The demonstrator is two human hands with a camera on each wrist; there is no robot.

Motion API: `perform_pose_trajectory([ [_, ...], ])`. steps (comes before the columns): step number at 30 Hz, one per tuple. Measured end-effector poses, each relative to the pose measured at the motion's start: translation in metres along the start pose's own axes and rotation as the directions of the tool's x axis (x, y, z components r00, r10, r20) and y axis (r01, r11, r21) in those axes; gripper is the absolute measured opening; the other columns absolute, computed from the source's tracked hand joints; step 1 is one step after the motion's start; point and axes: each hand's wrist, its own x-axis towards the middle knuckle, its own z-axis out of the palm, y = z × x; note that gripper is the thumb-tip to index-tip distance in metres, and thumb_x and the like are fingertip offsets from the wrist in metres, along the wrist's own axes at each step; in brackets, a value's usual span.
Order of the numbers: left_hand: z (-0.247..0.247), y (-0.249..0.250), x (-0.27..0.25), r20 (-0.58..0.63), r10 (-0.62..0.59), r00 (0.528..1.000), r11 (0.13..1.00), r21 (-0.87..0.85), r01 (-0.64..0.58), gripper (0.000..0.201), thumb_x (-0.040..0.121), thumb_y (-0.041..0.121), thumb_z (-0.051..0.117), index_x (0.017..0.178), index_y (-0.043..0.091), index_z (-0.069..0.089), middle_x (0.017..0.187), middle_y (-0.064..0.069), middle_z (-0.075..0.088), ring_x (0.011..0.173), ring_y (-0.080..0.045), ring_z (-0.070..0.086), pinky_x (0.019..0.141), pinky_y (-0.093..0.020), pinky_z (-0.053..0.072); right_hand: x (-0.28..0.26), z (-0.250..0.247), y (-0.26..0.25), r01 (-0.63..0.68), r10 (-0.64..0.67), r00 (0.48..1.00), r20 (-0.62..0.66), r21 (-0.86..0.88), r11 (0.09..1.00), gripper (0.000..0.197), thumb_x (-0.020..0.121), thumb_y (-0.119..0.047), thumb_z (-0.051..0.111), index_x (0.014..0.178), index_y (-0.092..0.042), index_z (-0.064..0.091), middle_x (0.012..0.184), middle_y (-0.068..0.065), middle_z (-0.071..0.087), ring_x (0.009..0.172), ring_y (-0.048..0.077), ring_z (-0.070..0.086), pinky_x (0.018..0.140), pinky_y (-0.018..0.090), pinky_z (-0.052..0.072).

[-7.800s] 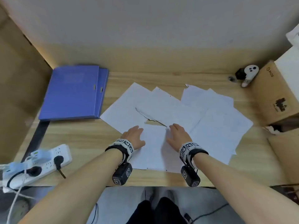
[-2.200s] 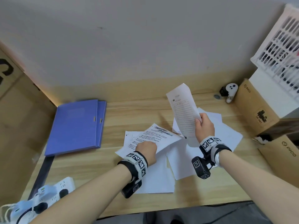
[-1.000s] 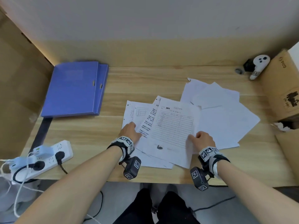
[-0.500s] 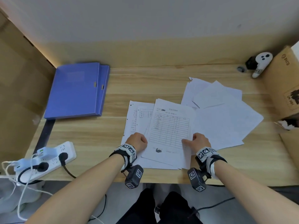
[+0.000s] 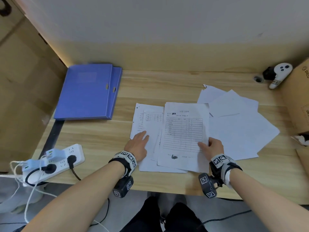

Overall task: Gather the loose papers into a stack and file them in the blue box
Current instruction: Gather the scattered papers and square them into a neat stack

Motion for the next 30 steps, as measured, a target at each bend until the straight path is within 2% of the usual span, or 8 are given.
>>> perform_pose_trajectory([
  [4, -0.005, -0.021, 0.003, -0.03, -0.051, 0.998, 0.999, 0.009, 0.051, 0.067, 0.095, 0.018, 0.039, 0.156, 0.022, 0.009, 0.165, 0.002, -0.005, 0.151, -0.018, 0.001, 0.119, -0.04, 0.021, 0.007, 0.009, -0.013, 0.02, -0.022, 0.999, 0.039, 0.043, 0.999, 0.027, 0.079, -0.023, 0.071, 0.08, 0.004, 0.067, 0.076, 0.018, 0.071, 0.069, 0.032, 0.064, 0.064, 0.036, 0.052],
  [8, -0.008, -0.046, 0.008, -0.064, -0.038, 0.997, 0.997, 0.068, 0.042, 0.062, 0.098, 0.03, 0.038, 0.155, 0.027, 0.014, 0.165, -0.003, -0.003, 0.151, -0.023, 0.003, 0.115, -0.041, 0.029, 0.013, 0.031, -0.033, 0.061, -0.062, 0.993, 0.098, 0.016, 0.998, 0.034, 0.078, -0.024, 0.069, 0.068, 0.006, 0.056, 0.062, 0.009, 0.054, 0.058, 0.021, 0.049, 0.057, 0.03, 0.04],
  [11, -0.01, -0.061, 0.01, -0.066, -0.053, 0.996, 0.996, 0.075, 0.058, 0.061, 0.099, 0.04, 0.035, 0.155, 0.03, 0.011, 0.165, -0.001, -0.007, 0.152, -0.023, 0.001, 0.117, -0.045, 0.022, 0.018, 0.048, -0.052, 0.109, -0.104, 0.986, 0.131, -0.028, 0.994, 0.028, 0.08, -0.023, 0.068, 0.062, -0.01, 0.051, 0.06, 0.008, 0.047, 0.057, 0.02, 0.044, 0.056, 0.029, 0.033],
  [14, -0.012, -0.074, 0.012, -0.074, -0.082, 0.994, 0.995, 0.054, 0.086, 0.061, 0.1, 0.044, 0.031, 0.155, 0.031, 0.008, 0.164, 0.002, -0.01, 0.152, -0.021, -0.003, 0.119, -0.047, 0.013, 0.022, 0.065, -0.072, 0.115, -0.104, 0.982, 0.155, -0.061, 0.992, 0.032, 0.081, -0.022, 0.066, 0.06, -0.011, 0.045, 0.058, 0.008, 0.044, 0.057, 0.021, 0.042, 0.056, 0.029, 0.031],
  [16, -0.012, -0.076, 0.014, -0.07, -0.117, 0.991, 0.992, 0.027, 0.12, 0.06, 0.099, 0.051, 0.023, 0.155, 0.033, 0.006, 0.164, 0.005, -0.014, 0.152, -0.019, -0.006, 0.119, -0.051, 0.006, 0.024, 0.073, -0.081, 0.094, -0.081, 0.985, 0.155, -0.08, 0.992, 0.033, 0.08, -0.026, 0.067, 0.059, -0.011, 0.047, 0.058, 0.008, 0.047, 0.057, 0.023, 0.044, 0.056, 0.03, 0.033],
  [19, -0.009, -0.075, 0.016, -0.061, -0.156, 0.986, 0.988, 0.001, 0.156, 0.069, 0.093, 0.066, 0.014, 0.154, 0.035, 0.002, 0.162, 0.009, -0.02, 0.151, -0.016, -0.013, 0.117, -0.055, -0.003, 0.022, 0.075, -0.091, 0.095, -0.074, 0.984, 0.16, -0.122, 0.988, 0.025, 0.078, -0.034, 0.068, 0.068, -0.012, 0.061, 0.066, 0.002, 0.064, 0.063, 0.021, 0.057, 0.058, 0.028, 0.041],
  [22, -0.004, -0.075, 0.019, -0.062, -0.162, 0.985, 0.985, 0.046, 0.165, 0.077, 0.091, 0.069, 0.025, 0.155, 0.032, 0.0, 0.162, 0.006, -0.021, 0.15, -0.018, -0.015, 0.117, -0.057, -0.002, 0.017, 0.069, -0.092, 0.076, -0.063, 0.994, 0.087, -0.147, 0.986, 0.019, 0.073, -0.037, 0.071, 0.075, -0.02, 0.063, 0.071, -0.005, 0.064, 0.068, 0.017, 0.06, 0.059, 0.027, 0.041],
  [30, -0.01, -0.07, 0.018, -0.097, -0.157, 0.983, 0.987, 0.021, 0.159, 0.08, 0.09, 0.068, 0.036, 0.154, 0.029, 0.008, 0.164, 0.003, -0.013, 0.151, -0.02, -0.01, 0.117, -0.059, 0.001, 0.01, 0.037, -0.069, -0.049, 0.055, 0.997, 0.048, -0.132, 0.99, 0.015, 0.075, -0.032, 0.071, 0.076, -0.018, 0.065, 0.074, -0.004, 0.066, 0.071, 0.019, 0.061, 0.059, 0.025, 0.041],
])
